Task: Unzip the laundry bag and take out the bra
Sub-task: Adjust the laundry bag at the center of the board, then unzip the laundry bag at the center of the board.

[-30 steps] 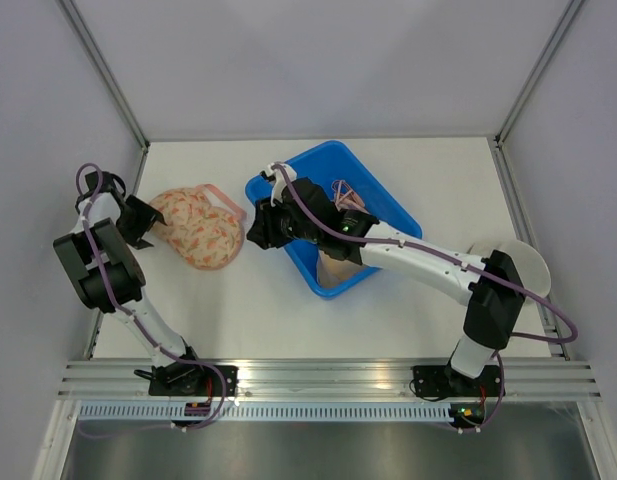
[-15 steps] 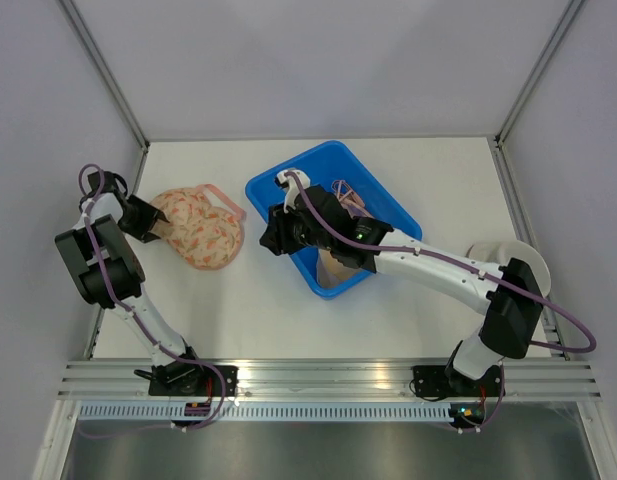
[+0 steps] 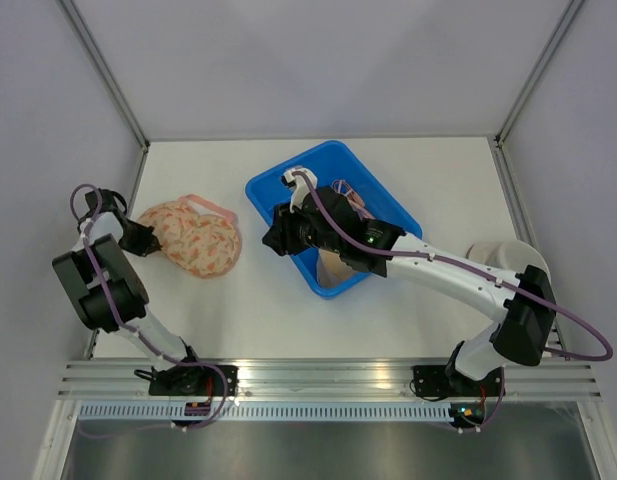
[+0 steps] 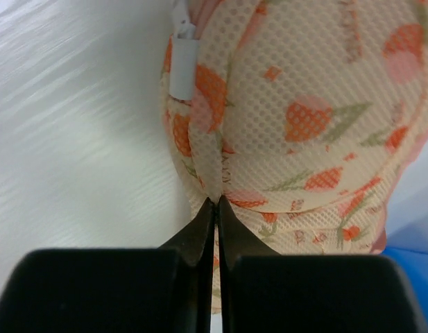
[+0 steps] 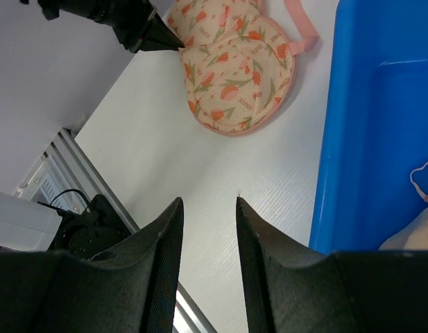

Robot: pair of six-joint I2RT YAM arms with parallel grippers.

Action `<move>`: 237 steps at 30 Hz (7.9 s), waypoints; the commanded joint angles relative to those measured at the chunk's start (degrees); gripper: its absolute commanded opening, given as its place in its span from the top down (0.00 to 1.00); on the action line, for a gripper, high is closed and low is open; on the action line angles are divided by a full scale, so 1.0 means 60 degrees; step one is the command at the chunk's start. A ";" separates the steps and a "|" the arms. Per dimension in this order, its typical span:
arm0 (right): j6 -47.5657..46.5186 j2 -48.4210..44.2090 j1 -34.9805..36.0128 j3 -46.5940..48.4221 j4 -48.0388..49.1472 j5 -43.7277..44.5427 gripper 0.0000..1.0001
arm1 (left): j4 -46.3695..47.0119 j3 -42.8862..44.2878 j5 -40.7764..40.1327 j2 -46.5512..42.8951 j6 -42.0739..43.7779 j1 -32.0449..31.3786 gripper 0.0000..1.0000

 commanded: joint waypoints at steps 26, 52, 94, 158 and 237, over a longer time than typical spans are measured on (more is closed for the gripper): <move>0.0312 -0.1538 0.0137 -0.1005 0.0009 0.0237 0.57 | -0.1528 -0.2593 -0.2090 -0.4796 0.1183 -0.4780 0.84; 0.0385 -0.1274 0.0137 -0.1093 0.0316 0.0749 0.57 | -0.0299 -0.2433 -0.1268 -0.1794 0.1037 -0.5454 0.98; 0.0107 -0.0893 -0.0112 -0.0903 0.0243 0.0691 0.56 | -0.1529 0.0659 -0.2645 0.0258 0.2063 -0.2290 0.98; -0.0406 -0.1436 -0.0142 -0.1621 0.0258 0.1233 0.54 | 0.0639 -0.1069 0.0754 0.0375 0.0554 0.2119 0.43; 0.4293 -0.0104 0.0049 -0.0009 -0.0357 0.1981 0.39 | 0.0610 -0.2241 -0.0272 -0.1148 0.0584 -0.0738 0.63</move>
